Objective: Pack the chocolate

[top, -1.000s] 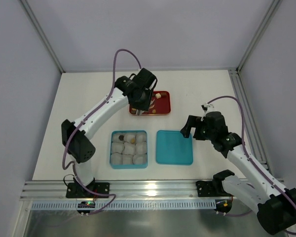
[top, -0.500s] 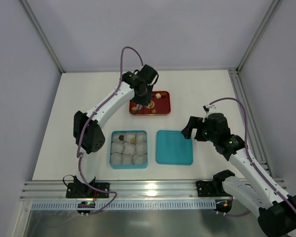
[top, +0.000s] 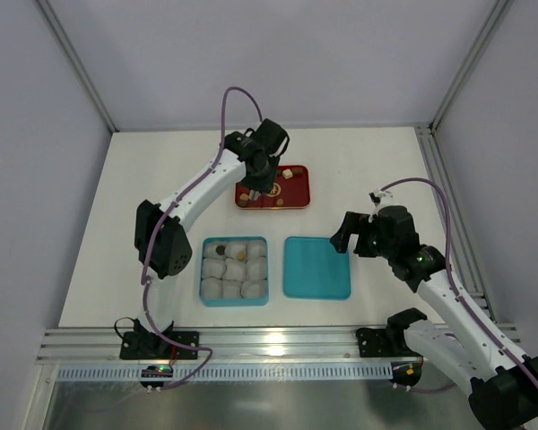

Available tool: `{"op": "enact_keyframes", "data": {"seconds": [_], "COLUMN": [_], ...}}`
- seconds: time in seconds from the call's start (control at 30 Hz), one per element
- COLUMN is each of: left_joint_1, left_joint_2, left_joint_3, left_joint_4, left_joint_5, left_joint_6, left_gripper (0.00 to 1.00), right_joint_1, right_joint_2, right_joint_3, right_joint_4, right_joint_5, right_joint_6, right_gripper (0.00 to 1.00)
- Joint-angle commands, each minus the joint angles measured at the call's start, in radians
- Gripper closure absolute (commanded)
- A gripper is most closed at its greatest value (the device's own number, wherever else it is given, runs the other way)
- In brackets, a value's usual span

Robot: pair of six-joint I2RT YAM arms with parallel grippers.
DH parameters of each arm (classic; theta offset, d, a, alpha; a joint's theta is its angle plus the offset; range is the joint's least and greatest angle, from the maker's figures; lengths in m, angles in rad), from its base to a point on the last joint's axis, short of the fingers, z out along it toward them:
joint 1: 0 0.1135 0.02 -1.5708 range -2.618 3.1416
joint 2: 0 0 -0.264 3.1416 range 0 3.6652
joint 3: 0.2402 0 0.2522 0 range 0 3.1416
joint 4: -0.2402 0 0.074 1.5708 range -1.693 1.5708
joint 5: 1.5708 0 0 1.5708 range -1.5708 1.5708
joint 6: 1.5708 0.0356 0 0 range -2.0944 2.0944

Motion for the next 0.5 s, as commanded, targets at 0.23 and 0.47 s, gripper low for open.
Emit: {"op": "enact_keyframes", "data": {"seconds": [0.23,0.47], "left_joint_1": [0.002,0.001], "left_joint_2": [-0.002,0.004], "left_joint_3": [-0.006,-0.007], "left_joint_4": [0.032,0.031], "left_joint_5": [0.009,0.014], "left_joint_6": [0.021,0.023], "left_gripper": [0.63,0.64], "right_joint_1": [0.002,0.002], "right_joint_2": [-0.013,-0.009], "right_joint_3": [0.016,0.013], "right_joint_4": [0.017,0.022], "right_joint_5": [0.004,0.004], "right_joint_6": [0.004,0.006], "right_gripper": [0.0,0.0]}}
